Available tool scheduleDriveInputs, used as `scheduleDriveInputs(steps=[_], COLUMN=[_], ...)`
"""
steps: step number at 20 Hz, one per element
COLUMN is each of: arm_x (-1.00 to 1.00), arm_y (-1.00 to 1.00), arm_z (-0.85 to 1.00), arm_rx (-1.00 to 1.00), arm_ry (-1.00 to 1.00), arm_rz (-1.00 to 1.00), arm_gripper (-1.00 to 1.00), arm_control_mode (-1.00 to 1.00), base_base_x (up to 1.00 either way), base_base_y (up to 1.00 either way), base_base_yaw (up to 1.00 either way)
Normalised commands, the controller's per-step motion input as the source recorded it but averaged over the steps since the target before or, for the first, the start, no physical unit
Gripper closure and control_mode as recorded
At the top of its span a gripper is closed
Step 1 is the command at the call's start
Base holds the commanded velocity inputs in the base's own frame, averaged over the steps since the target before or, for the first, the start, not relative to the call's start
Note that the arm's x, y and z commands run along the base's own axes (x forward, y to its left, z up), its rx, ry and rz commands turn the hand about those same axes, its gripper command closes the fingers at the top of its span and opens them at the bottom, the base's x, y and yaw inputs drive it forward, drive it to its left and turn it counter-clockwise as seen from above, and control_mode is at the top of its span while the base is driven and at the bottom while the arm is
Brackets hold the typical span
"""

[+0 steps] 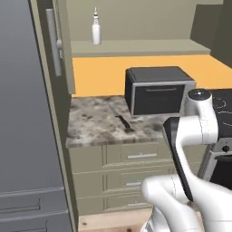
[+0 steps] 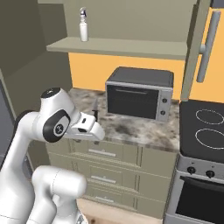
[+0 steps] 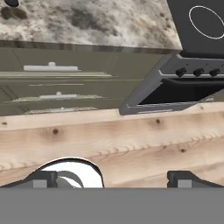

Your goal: Move the cutting board and knife to the sink. Then move spray from the cabinet to the counter.

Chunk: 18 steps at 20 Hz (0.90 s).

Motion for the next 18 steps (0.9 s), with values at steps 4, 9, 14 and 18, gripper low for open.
scheduleDriveInputs(steps=[4, 9, 14, 18], arm_x=[0.00, 0.00, 0.00, 0.00], arm_y=[0.00, 0.00, 0.00, 0.00], arm_z=[0.00, 0.00, 0.00, 0.00], arm_rx=[0.00, 0.00, 0.00, 0.00], arm_ry=[0.00, 0.00, 0.00, 0.00], arm_rz=[0.00, 0.00, 0.00, 0.00], arm_gripper=[-1.00, -1.00, -1.00, -1.00], arm_control_mode=[1.00, 1.00, 1.00, 1.00], base_base_x=[0.76, 0.64, 0.46, 0.37], base_base_y=[0.36, 0.17, 0.10, 0.09], base_base_yaw=[0.00, 0.00, 0.00, 0.00])
